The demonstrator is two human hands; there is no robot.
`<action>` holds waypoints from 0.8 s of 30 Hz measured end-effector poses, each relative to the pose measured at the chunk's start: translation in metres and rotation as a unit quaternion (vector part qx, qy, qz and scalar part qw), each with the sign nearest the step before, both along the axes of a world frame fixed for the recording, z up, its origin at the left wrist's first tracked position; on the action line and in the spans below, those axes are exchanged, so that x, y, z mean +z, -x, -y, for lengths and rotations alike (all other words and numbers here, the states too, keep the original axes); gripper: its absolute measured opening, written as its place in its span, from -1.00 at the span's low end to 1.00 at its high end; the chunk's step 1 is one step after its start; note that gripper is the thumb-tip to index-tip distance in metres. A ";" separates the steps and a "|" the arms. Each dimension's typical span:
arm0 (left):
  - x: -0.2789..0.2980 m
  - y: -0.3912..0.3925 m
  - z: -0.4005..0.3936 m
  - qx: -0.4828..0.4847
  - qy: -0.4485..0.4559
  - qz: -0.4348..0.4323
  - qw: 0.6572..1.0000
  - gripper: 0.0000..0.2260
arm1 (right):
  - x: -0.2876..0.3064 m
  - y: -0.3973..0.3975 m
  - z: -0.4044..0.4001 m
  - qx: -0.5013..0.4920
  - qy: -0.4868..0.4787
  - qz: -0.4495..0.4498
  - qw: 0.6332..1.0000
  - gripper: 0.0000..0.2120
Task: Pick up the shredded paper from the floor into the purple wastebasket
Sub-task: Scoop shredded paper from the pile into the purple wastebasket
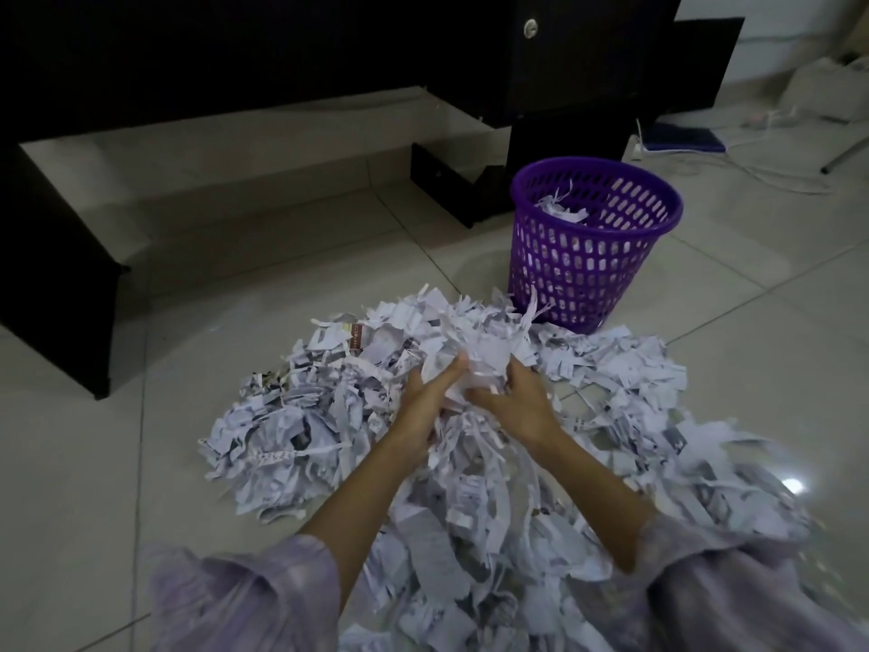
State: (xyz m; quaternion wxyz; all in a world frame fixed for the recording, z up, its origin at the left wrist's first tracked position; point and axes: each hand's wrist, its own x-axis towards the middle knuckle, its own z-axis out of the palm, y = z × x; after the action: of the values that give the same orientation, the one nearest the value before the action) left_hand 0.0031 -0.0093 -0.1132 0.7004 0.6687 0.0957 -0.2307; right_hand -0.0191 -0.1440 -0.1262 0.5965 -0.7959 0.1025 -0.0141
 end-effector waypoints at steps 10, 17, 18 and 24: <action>-0.001 -0.005 0.018 0.046 -0.004 -0.027 0.999 -0.07 | -0.004 0.006 -0.011 0.082 0.006 -0.040 0.996 -0.76; -0.002 -0.011 0.009 0.118 -0.007 0.004 0.993 -0.60 | 0.010 0.009 -0.004 0.104 -0.068 -0.062 0.990 -0.65; -0.003 -0.015 0.005 0.141 -0.008 0.001 0.990 -0.63 | 0.009 0.008 -0.002 0.100 -0.078 -0.067 0.990 -0.52; -0.002 -0.029 -0.011 0.223 -0.003 0.001 0.975 -0.62 | 0.005 0.013 -0.002 0.086 -0.085 -0.108 0.987 0.01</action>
State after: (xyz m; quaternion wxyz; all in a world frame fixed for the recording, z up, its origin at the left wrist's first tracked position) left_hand 0.0320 0.0019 -0.1147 0.7322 0.6331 0.2420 -0.0676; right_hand -0.0322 -0.1416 -0.1213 0.6463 -0.7450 0.0987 0.1322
